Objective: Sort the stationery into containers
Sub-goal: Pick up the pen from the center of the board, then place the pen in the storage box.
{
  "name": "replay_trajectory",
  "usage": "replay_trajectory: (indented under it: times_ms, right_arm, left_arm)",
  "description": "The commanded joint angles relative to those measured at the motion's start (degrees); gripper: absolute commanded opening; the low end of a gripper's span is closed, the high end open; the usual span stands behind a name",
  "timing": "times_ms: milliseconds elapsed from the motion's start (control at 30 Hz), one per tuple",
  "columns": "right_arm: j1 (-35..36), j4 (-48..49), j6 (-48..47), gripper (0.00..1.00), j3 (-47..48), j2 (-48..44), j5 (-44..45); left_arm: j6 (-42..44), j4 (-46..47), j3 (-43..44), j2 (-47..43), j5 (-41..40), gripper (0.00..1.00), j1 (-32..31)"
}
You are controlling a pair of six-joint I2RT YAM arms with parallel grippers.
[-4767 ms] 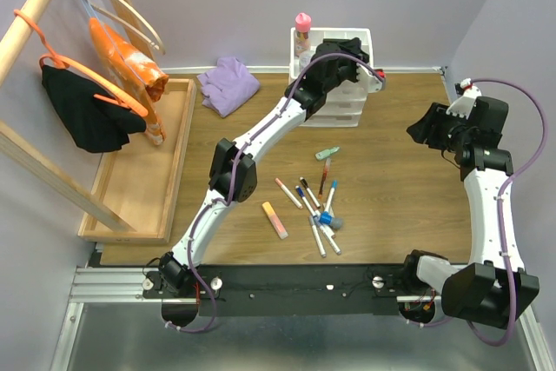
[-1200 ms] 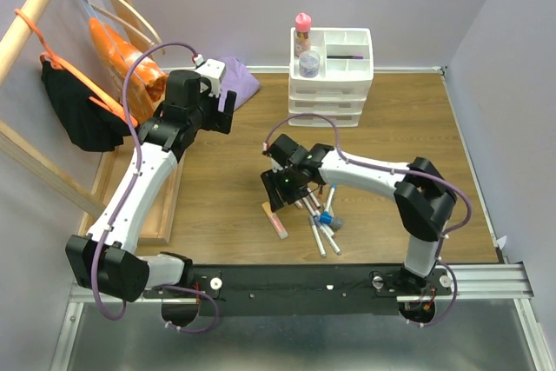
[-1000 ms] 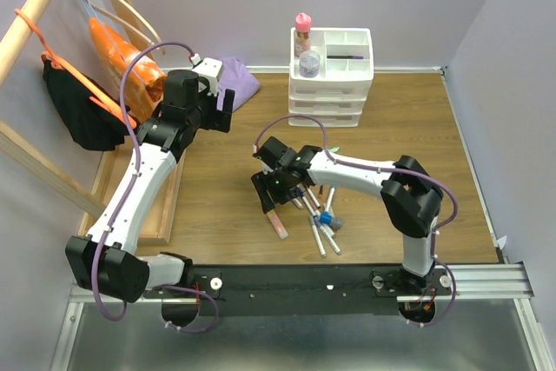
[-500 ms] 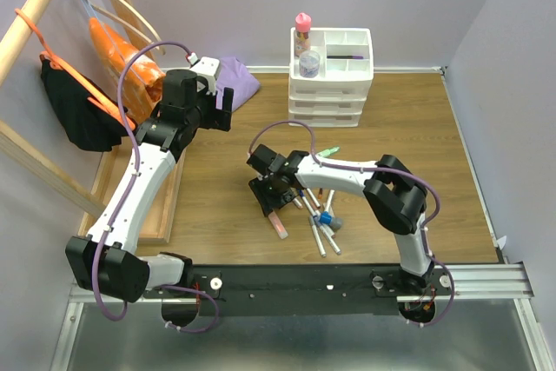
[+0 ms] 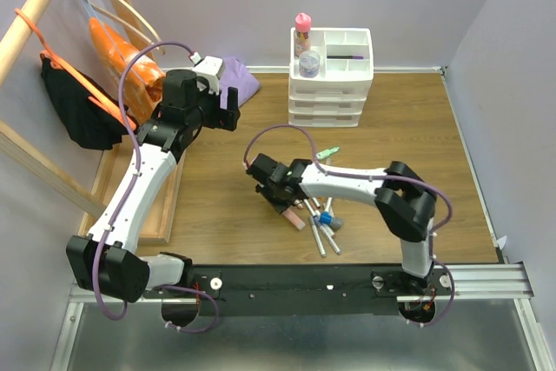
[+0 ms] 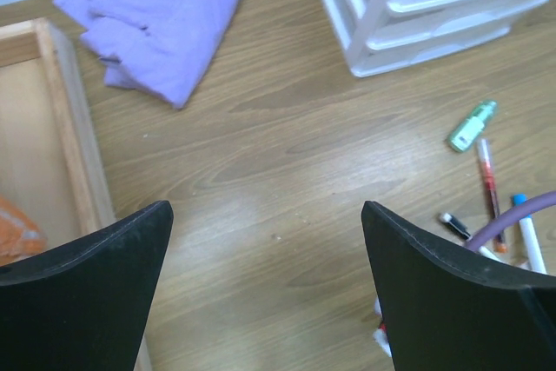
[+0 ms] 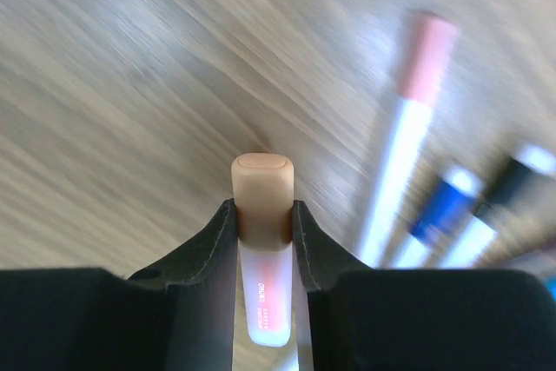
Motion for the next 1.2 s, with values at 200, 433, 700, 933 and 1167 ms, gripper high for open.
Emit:
replay_trajectory:
  times_ms: [200,433,700,933,1167]
  right_arm:
    - [-20.8,3.0,-12.2,0.01,17.1,-15.1,1.3]
    - [-29.6,18.6,-25.4,0.01,23.7,-15.3,1.2]
    - [-37.4,21.1,-39.3,0.01,39.8,-4.9,-4.3]
    - [-41.0,18.1,-50.6,0.01,49.0,2.3,-12.4]
    - [-43.0,16.3,-53.3,0.01,52.7,6.5,-15.5]
  left_arm:
    - [7.2,3.7,1.4,4.4,8.7,0.98,-6.3]
    - [12.7,2.6,0.1,4.1,13.5,0.98,-7.8]
    - [13.7,5.7,-4.8,2.1,15.8,0.99,-7.9]
    - [15.4,7.3,-3.6,4.1,16.0,0.98,-7.9]
    - [17.7,7.2,-3.1,5.4,13.6,0.99,-7.7]
